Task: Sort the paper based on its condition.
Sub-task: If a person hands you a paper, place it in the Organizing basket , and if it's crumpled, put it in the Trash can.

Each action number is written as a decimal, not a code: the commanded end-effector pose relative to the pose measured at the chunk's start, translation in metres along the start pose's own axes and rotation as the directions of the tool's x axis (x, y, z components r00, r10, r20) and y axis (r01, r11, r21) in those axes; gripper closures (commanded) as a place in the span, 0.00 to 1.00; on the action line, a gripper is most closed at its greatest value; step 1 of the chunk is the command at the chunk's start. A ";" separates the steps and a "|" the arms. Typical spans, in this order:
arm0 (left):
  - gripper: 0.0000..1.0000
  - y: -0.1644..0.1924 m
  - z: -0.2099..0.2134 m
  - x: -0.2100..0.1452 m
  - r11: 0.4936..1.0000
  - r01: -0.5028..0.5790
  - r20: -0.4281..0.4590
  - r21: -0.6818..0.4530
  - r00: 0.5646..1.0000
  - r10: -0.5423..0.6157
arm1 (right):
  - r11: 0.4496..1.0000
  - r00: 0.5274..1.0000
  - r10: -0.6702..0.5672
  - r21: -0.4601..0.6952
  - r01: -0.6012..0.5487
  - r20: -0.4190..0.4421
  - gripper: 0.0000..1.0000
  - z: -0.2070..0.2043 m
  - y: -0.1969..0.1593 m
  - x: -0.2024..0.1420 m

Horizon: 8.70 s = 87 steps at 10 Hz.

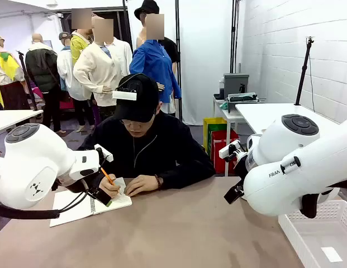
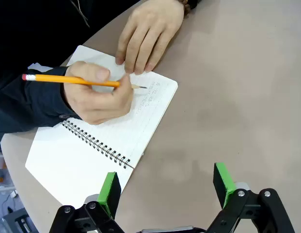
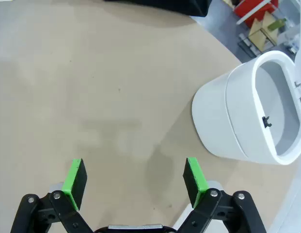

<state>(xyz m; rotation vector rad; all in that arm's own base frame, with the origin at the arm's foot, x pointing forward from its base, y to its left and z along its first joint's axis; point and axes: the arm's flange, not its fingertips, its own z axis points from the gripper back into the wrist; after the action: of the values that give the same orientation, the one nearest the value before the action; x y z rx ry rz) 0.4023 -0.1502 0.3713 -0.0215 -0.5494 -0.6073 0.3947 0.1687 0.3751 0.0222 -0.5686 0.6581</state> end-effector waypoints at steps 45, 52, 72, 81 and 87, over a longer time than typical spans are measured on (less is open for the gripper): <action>0.00 0.027 0.304 0.034 0.992 -0.114 0.197 0.052 0.975 0.102 | 0.978 0.981 -0.062 0.206 0.024 0.183 0.00 0.245 -0.009 0.135; 0.00 0.012 0.309 0.029 0.992 -0.123 0.150 0.040 0.982 0.115 | 0.963 0.978 -0.097 0.266 0.045 0.184 0.00 0.247 -0.004 0.122; 0.00 0.014 0.312 0.027 0.992 -0.122 0.162 0.041 0.980 0.114 | 0.975 0.975 -0.086 0.218 0.040 0.203 0.00 0.261 -0.005 0.114; 0.00 0.014 0.312 0.027 0.992 -0.122 0.162 0.041 0.980 0.114 | 0.975 0.975 -0.086 0.218 0.040 0.203 0.00 0.261 -0.005 0.114; 0.00 0.014 0.312 0.027 0.992 -0.122 0.162 0.041 0.980 0.114 | 0.975 0.975 -0.086 0.218 0.040 0.203 0.00 0.261 -0.005 0.114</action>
<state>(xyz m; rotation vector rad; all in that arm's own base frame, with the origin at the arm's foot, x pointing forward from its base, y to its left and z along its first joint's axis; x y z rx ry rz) 0.2780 -0.0971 0.6526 -0.0535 -0.7111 -0.4767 0.3427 0.1795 0.6556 0.3130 -0.6978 0.6587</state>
